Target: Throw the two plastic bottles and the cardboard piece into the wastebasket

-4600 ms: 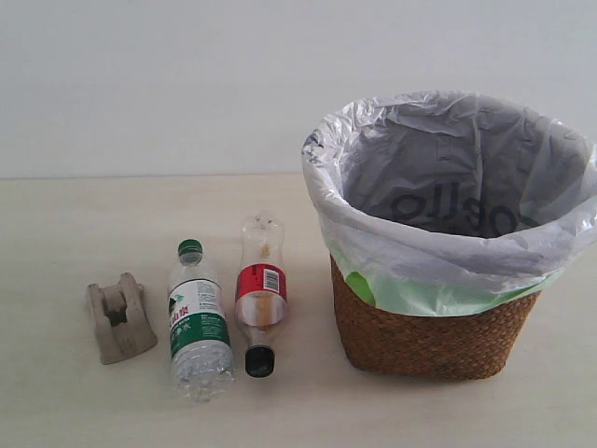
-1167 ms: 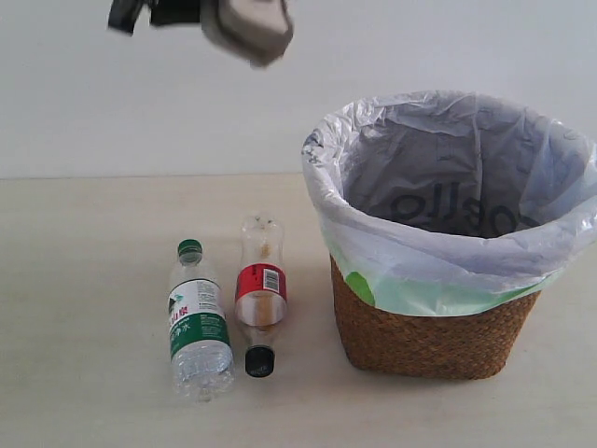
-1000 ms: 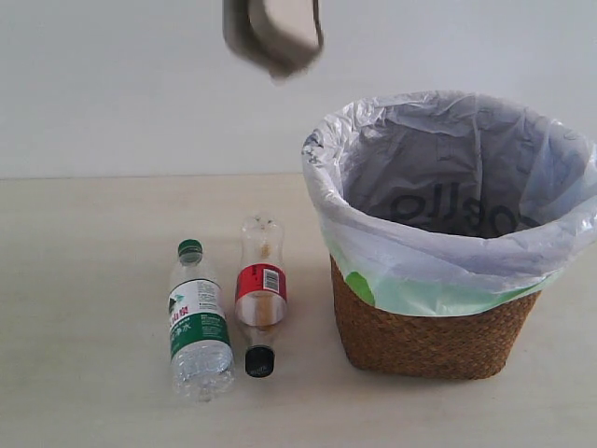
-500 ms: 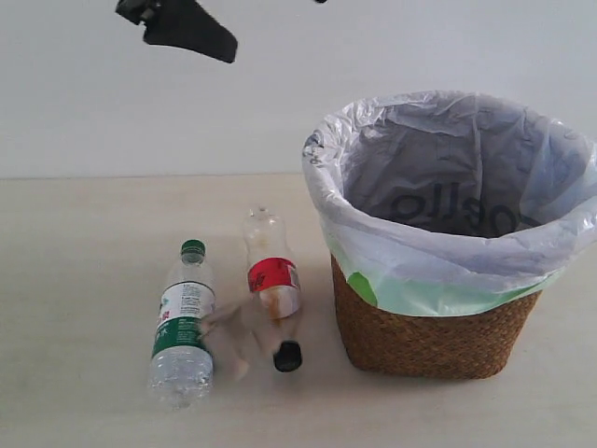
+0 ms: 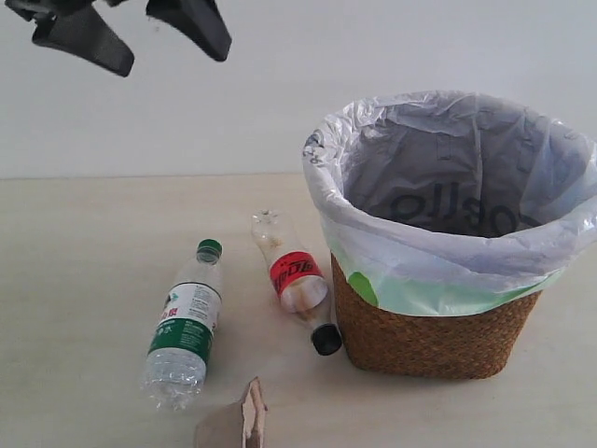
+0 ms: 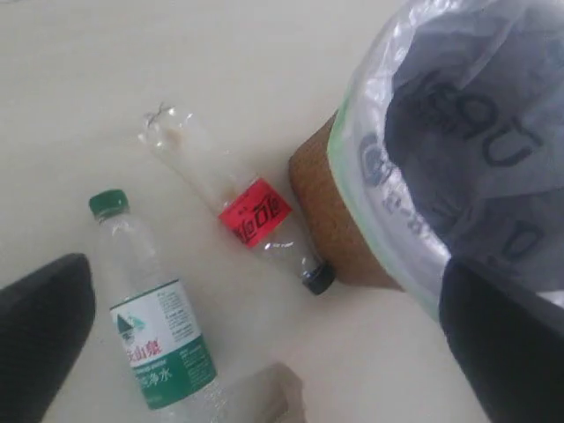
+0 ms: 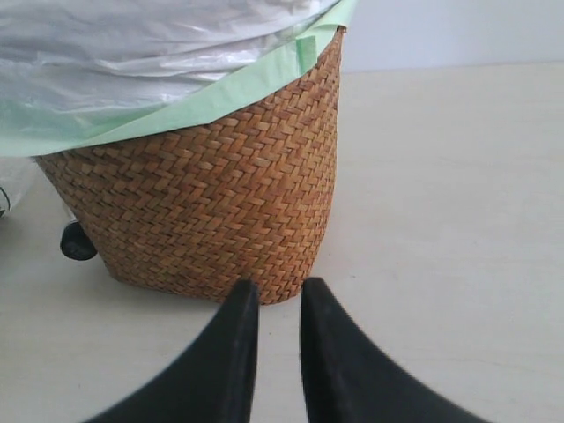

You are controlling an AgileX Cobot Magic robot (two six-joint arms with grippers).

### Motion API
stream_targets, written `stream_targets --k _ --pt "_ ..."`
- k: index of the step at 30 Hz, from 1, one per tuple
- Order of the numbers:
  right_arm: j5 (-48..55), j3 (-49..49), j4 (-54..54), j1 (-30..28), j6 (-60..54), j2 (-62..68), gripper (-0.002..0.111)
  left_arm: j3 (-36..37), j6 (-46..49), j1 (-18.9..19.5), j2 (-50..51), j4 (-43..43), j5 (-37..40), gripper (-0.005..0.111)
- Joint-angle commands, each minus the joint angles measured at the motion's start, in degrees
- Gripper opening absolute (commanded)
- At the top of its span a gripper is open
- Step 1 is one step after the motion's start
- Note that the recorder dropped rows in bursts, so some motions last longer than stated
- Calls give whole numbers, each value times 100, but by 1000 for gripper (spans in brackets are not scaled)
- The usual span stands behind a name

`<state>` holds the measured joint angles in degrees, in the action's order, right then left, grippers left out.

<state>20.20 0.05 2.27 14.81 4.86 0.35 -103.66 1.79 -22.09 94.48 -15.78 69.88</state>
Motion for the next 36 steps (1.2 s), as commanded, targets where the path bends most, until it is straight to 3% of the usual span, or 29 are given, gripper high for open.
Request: stream_targets --k 1,11,18,24,30,36 --pt "-81 -5 -2 8 -38 -35 13 688 64 -14 -297 584 8 108" --pt "-80 -5 -2 8 -37 -35 13 2512 42 -14 -278 1014 8 108" --pt "-80 -5 -2 8 -37 -35 13 3222 -94 -14 -97 581 8 108" --pt "-80 -5 -2 8 -26 -35 13 3755 444 -79 -97 -10 8 108" --pt "-80 -5 -2 8 -36 -35 13 4498 444 -386 -97 -764 8 108" --pt "-80 -5 -2 8 -25 -35 13 4667 424 -523 -97 -1233 8 108"
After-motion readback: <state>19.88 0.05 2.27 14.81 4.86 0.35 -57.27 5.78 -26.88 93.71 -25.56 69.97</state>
